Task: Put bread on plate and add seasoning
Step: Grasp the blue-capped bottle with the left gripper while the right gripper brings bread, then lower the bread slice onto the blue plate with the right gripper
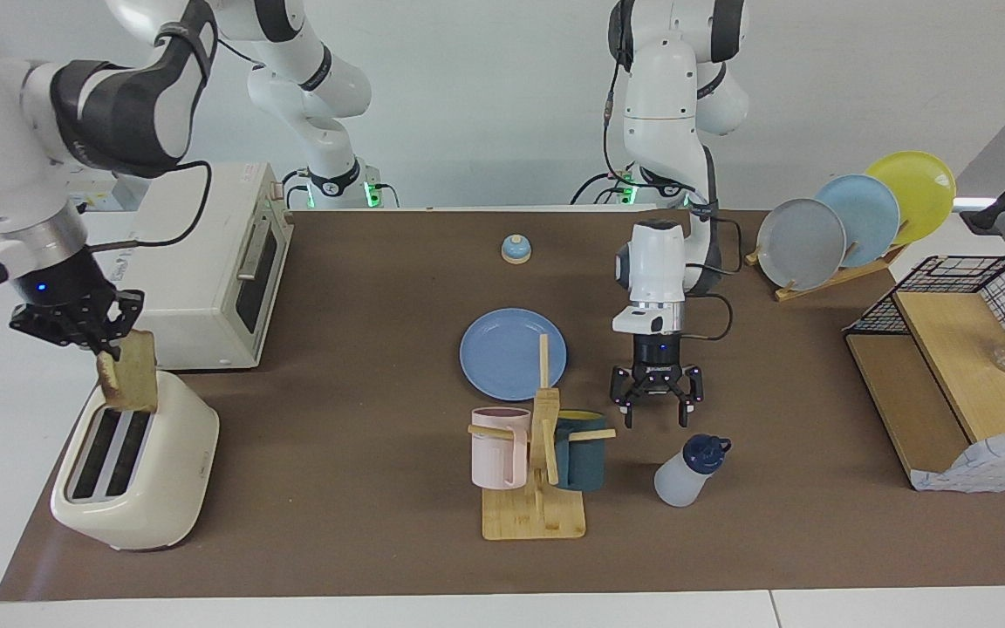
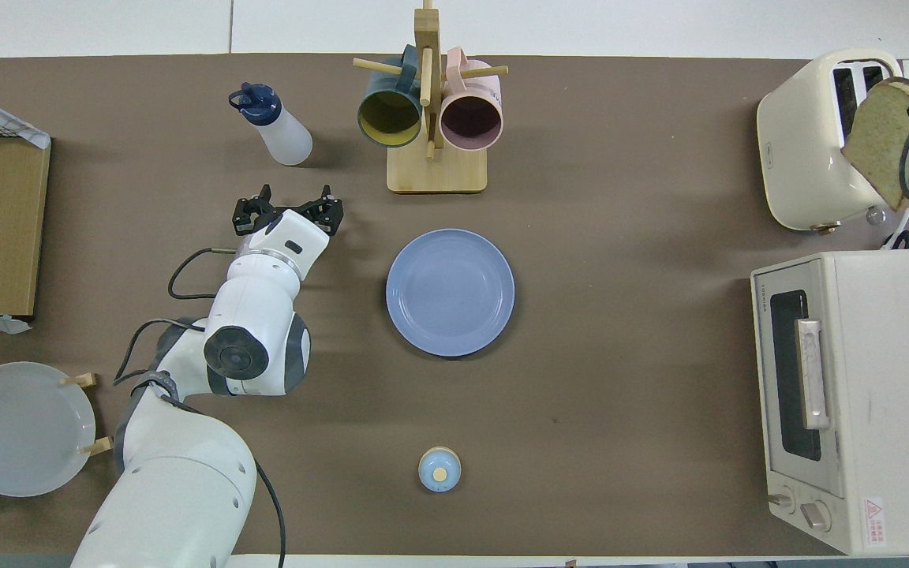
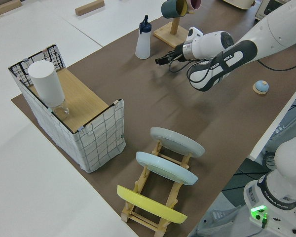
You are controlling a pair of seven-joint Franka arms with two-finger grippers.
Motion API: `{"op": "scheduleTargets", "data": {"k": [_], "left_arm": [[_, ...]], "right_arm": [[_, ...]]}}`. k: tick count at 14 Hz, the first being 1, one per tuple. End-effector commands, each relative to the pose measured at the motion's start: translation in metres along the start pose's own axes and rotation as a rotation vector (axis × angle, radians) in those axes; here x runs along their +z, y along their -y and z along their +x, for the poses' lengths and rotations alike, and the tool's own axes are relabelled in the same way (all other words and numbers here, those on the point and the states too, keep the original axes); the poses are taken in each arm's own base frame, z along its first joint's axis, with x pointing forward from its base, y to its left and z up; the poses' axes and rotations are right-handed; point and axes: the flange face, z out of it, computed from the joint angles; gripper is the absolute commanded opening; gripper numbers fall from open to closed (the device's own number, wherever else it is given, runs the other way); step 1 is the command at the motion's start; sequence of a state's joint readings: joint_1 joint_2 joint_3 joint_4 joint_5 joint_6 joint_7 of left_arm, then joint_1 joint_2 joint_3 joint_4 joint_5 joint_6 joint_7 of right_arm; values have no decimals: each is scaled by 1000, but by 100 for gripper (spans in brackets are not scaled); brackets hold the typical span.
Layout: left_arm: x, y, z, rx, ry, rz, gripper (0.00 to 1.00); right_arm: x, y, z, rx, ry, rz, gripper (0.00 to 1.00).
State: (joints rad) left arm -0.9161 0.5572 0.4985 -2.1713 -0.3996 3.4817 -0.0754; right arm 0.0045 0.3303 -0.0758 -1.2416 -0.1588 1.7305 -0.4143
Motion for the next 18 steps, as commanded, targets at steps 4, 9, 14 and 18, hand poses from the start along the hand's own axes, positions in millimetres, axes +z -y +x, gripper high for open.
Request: {"op": "scheduleTargets", "data": {"k": [4, 9, 14, 18], "left_arm": [[23, 4, 26, 11, -74, 35, 100], [36, 15, 47, -4, -60, 45, 100], [45, 9, 51, 14, -27, 40, 100], [50, 7, 50, 19, 7, 40, 100]], "right_arm": [[-44, 136, 22, -199, 12, -14, 0], [-30, 234, 4, -38, 34, 111, 0], [0, 283, -4, 311, -47, 397, 0], [29, 354, -26, 517, -108, 536, 0]]}}
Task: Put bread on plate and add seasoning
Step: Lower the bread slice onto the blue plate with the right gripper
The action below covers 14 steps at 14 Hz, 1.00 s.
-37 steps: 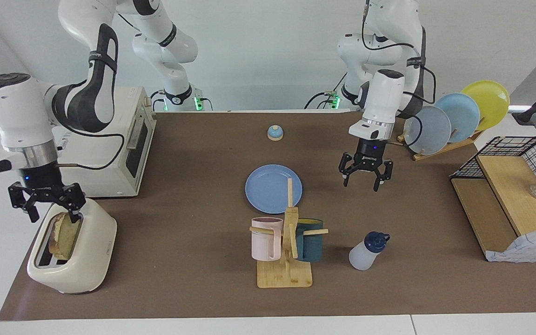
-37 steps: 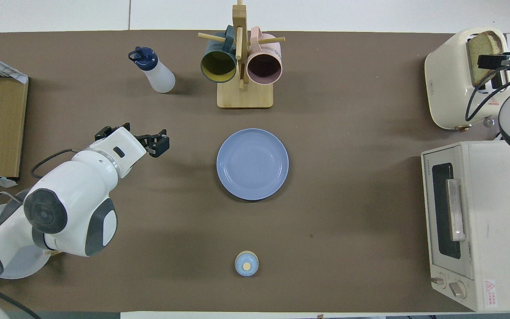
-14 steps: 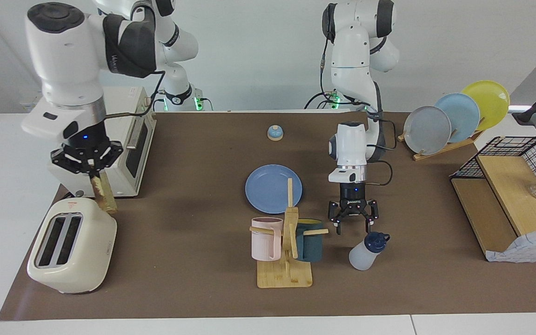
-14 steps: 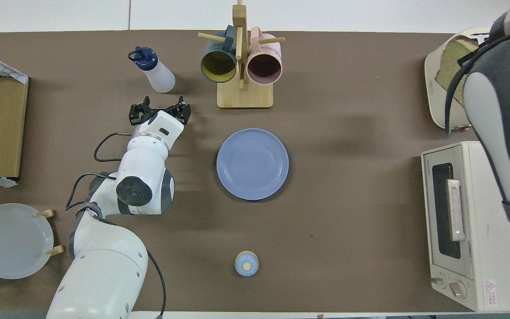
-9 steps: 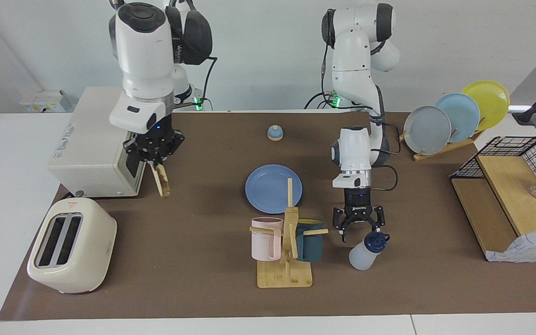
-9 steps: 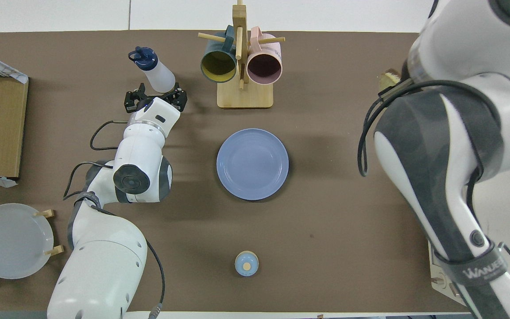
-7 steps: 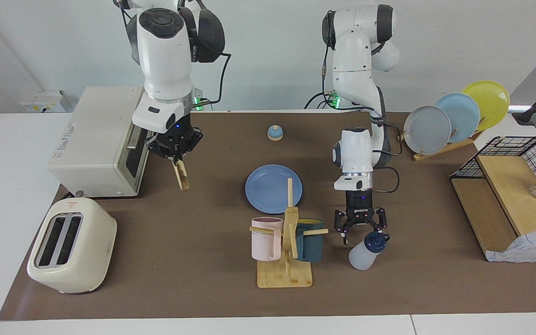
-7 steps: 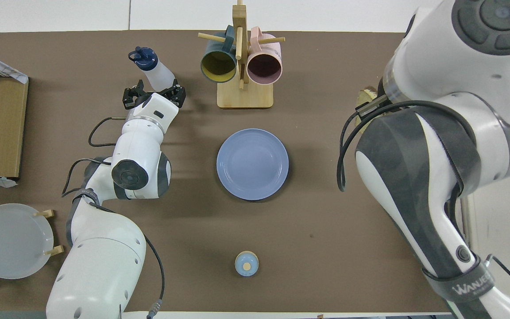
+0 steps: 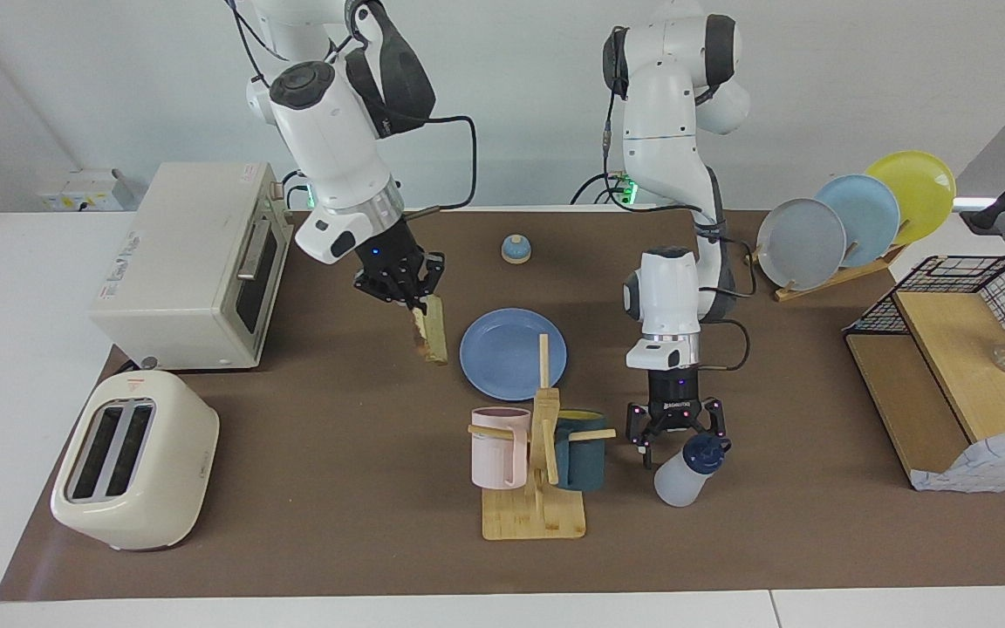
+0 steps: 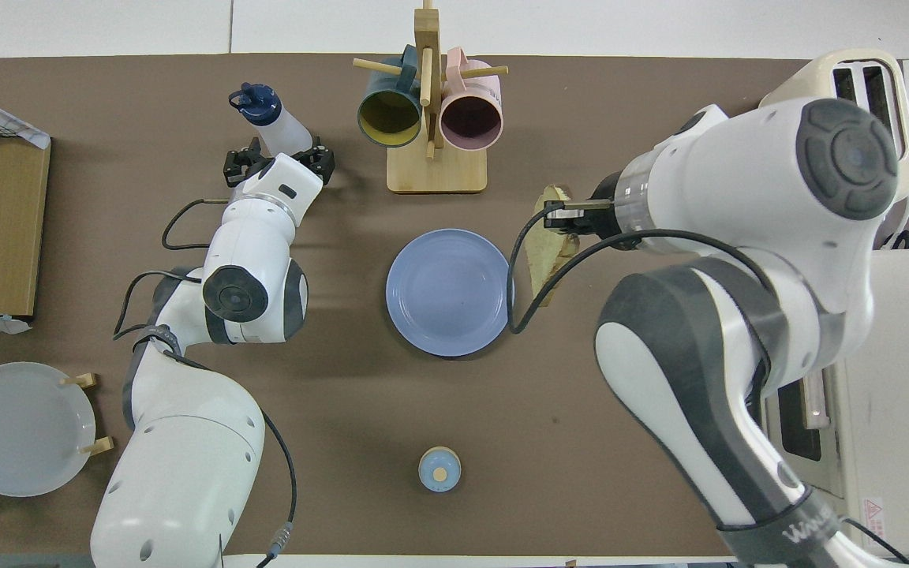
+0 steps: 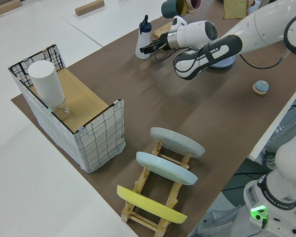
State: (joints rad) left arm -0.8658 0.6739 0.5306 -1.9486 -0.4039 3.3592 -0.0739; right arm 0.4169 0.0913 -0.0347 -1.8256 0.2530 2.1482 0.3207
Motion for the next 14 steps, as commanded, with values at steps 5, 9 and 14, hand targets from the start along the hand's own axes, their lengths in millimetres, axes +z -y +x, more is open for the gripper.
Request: {"op": "scheduleTargets", "data": {"k": [5, 9, 14], "left_arm": [[13, 4, 14, 26, 36, 7, 100], [14, 4, 13, 19, 49, 8, 100], [14, 5, 13, -11, 54, 7, 100]], "right_arm": [[79, 30, -78, 217, -190, 200, 0], [107, 37, -106, 199, -184, 200, 0], [120, 12, -118, 61, -180, 151, 0]]}}
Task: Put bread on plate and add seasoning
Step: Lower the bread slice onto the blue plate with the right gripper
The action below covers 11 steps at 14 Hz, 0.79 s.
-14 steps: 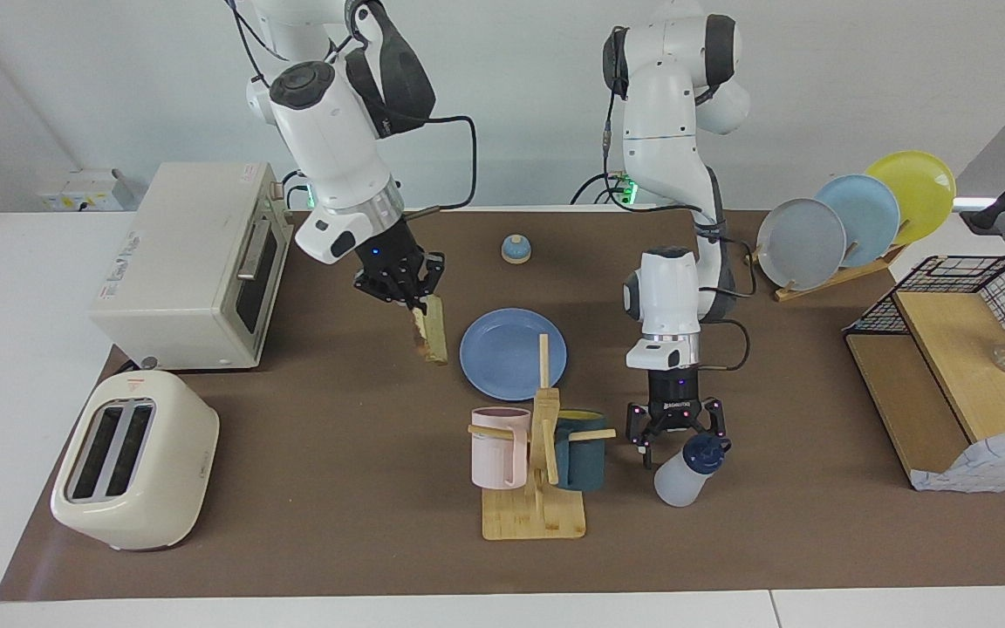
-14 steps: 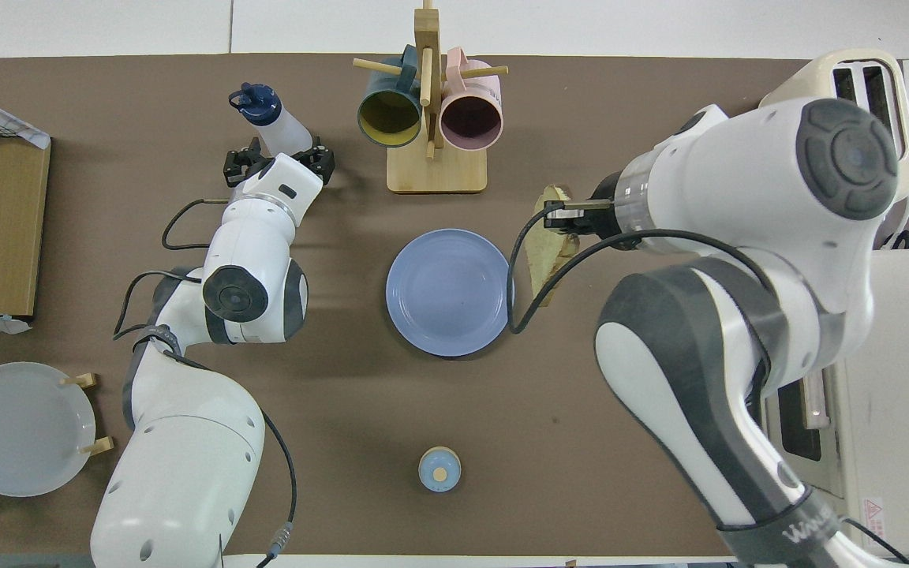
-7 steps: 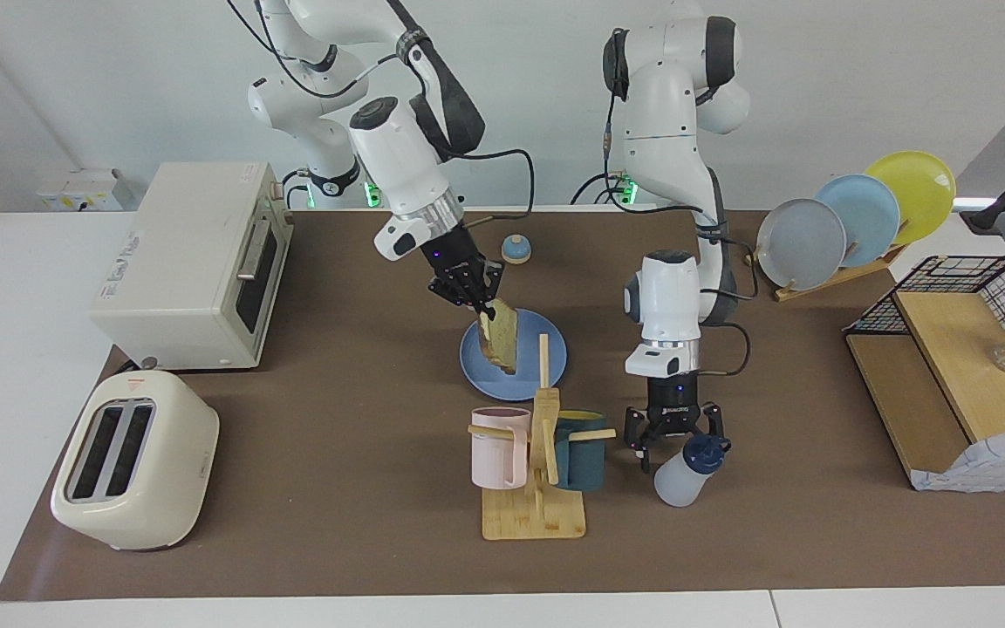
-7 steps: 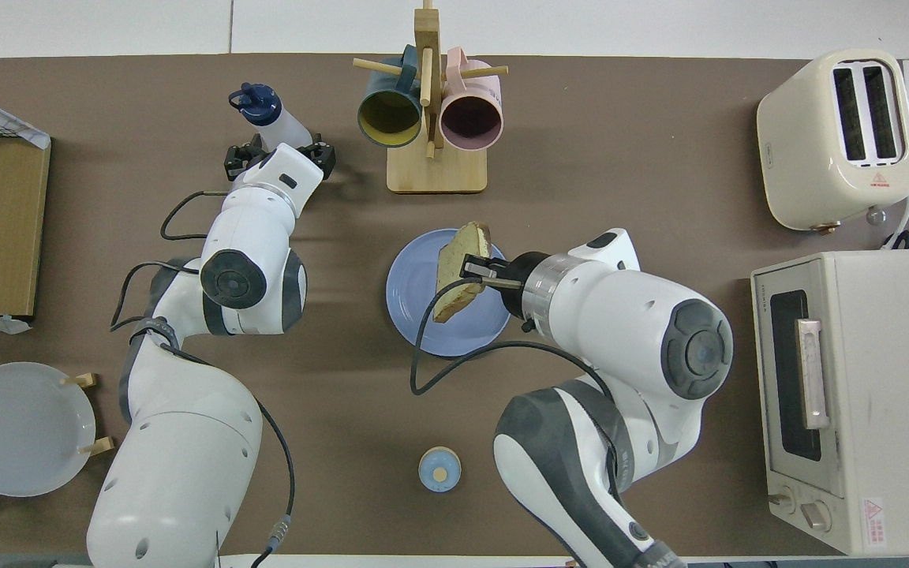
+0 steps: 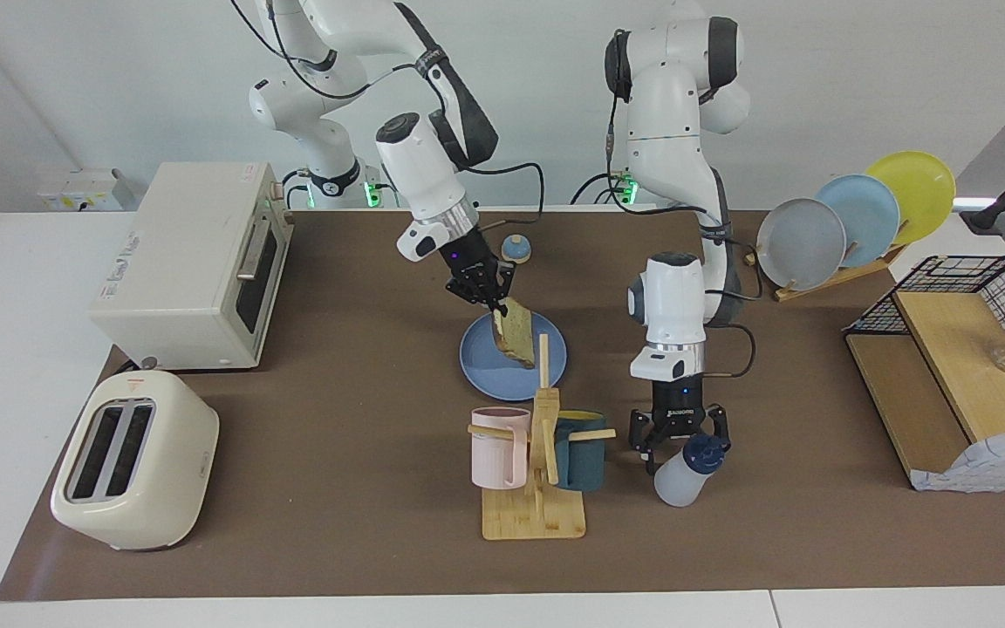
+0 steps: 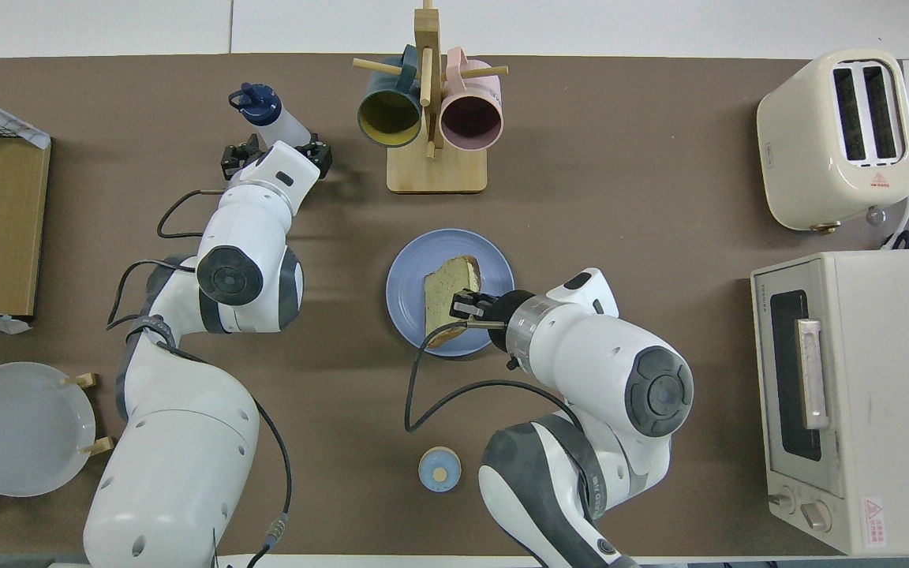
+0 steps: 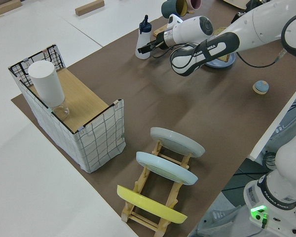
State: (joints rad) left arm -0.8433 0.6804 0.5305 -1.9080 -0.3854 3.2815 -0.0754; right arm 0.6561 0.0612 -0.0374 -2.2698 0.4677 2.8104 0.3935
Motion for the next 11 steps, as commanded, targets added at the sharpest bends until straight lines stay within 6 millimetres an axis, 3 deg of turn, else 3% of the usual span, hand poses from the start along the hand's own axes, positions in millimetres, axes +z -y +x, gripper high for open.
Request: {"op": "scheduleTargets", "data": {"k": [1, 7, 11], "left_arm": [[5, 3, 5, -27, 7, 6, 100], [12, 7, 1, -70, 0, 14, 100], [14, 12, 8, -75, -4, 16, 100]], "right_arm": [[-8, -22, 3, -47, -23, -2, 0], [-4, -40, 8, -6, -97, -2, 0], [4, -39, 2, 47, -106, 17, 0]]}}
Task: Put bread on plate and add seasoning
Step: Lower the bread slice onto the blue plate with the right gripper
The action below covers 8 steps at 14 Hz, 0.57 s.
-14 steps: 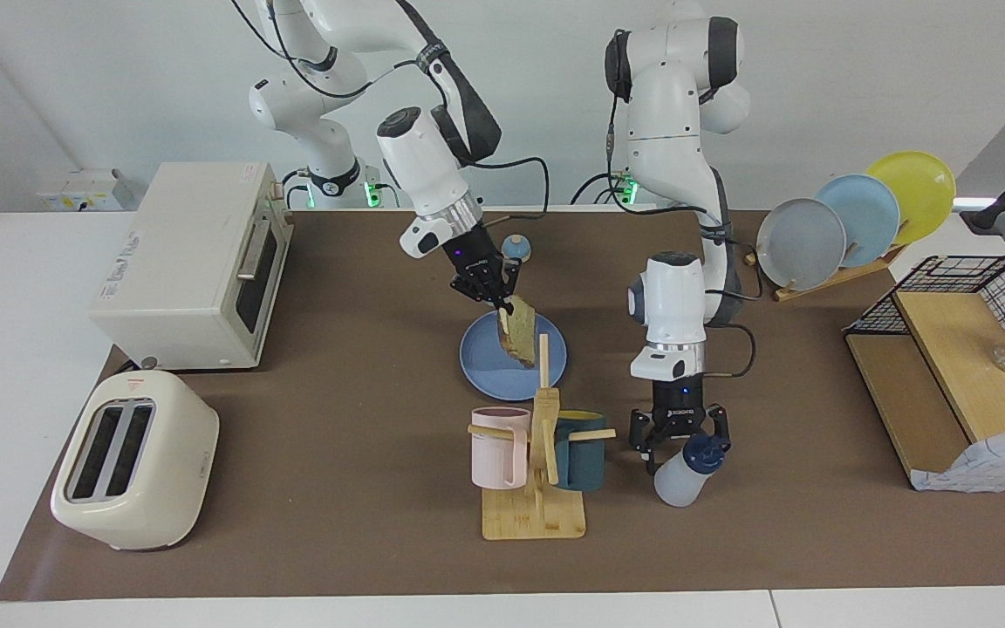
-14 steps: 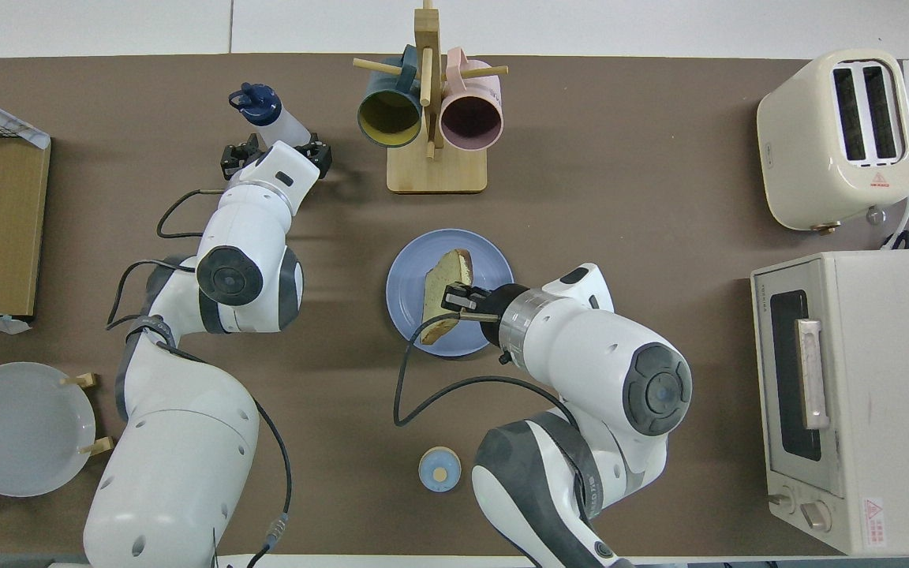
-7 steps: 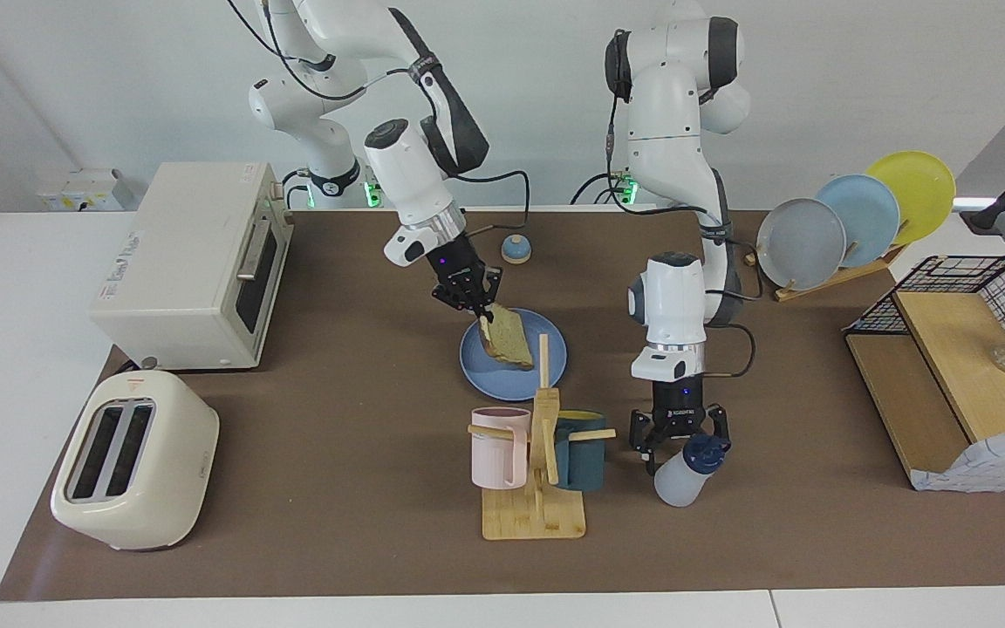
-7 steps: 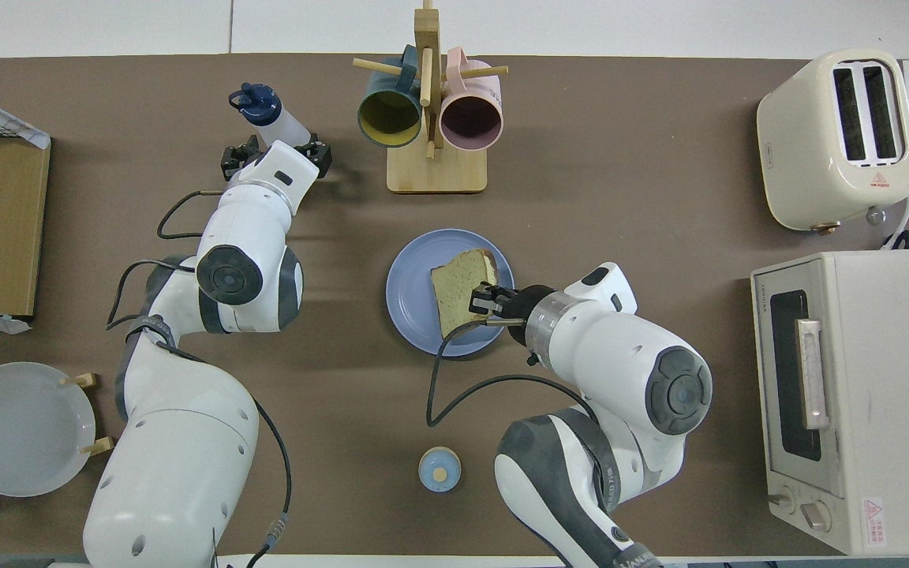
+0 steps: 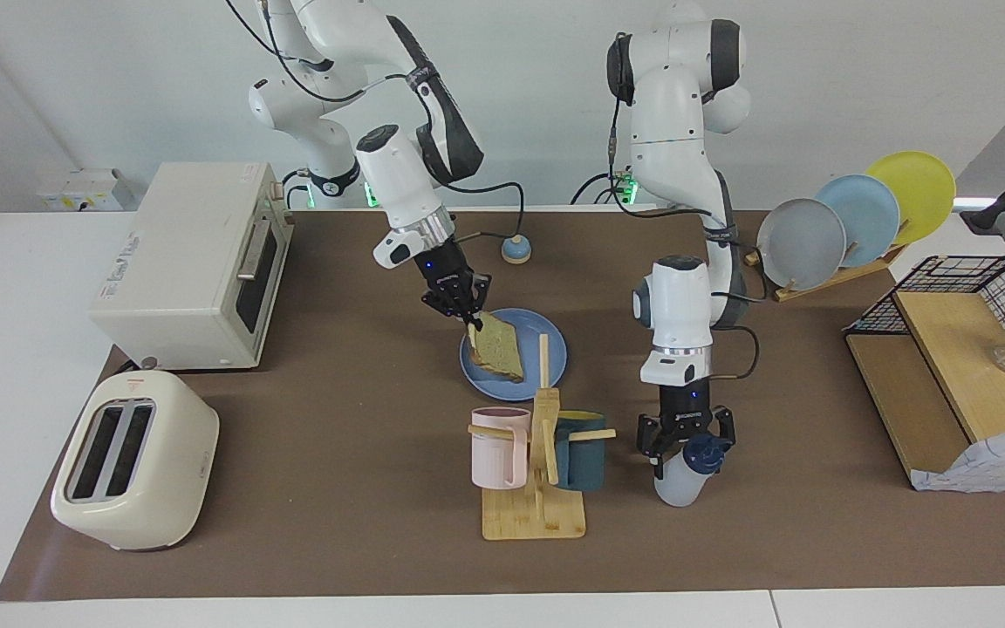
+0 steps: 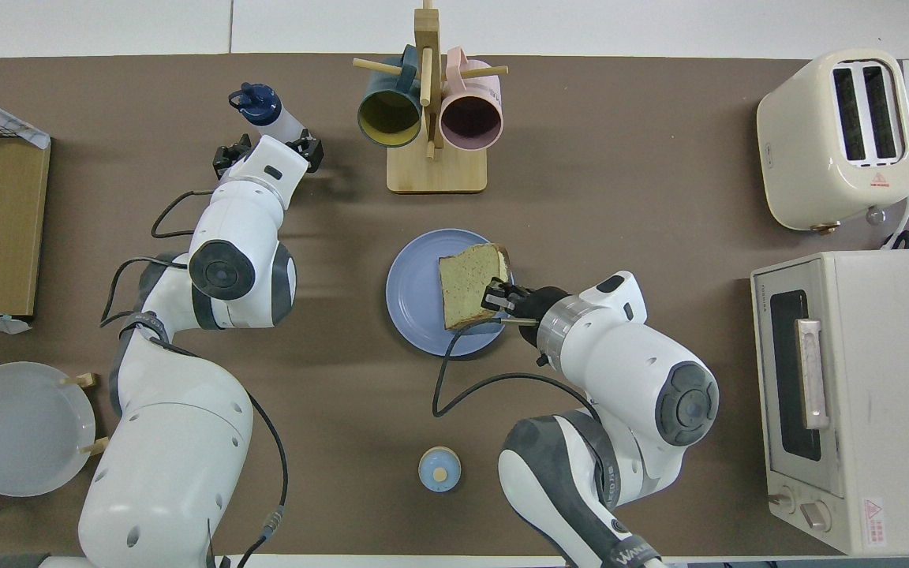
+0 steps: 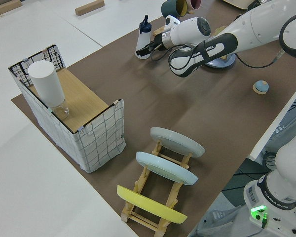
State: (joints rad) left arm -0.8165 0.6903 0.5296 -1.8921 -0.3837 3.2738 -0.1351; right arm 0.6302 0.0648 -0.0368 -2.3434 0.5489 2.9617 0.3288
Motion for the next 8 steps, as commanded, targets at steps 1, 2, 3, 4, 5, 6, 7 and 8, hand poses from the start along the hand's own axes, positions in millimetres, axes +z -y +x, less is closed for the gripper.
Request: {"op": "scheduleTargets", "data": {"k": [1, 2, 3, 4, 5, 6, 7, 8], "left_arm": [[7, -6, 3, -6, -7, -7, 100], [7, -7, 3, -6, -7, -9, 100], [7, -7, 3, -4, -9, -9, 100], [7, -8, 3, -4, -8, -11, 100], [6, -8, 4, -5, -9, -12, 98], [6, -10, 4, -5, -11, -16, 49], [6, -9, 5, 3, -10, -14, 0], [8, -3, 10, 27, -21, -10, 0]], "right_arm": [[0, -4, -2, 2, -6, 7, 0], [0, -4, -2, 5, 3, 5, 27], [1, -3, -2, 8, 11, 4, 99], [0, -2, -1, 11, 9, 6, 100], [0, -2, 1, 12, 10, 7, 100], [-2, 4, 6, 14, 15, 14, 100], [-2, 8, 9, 14, 29, 16, 100], [-8, 13, 11, 9, 25, 28, 100]]}}
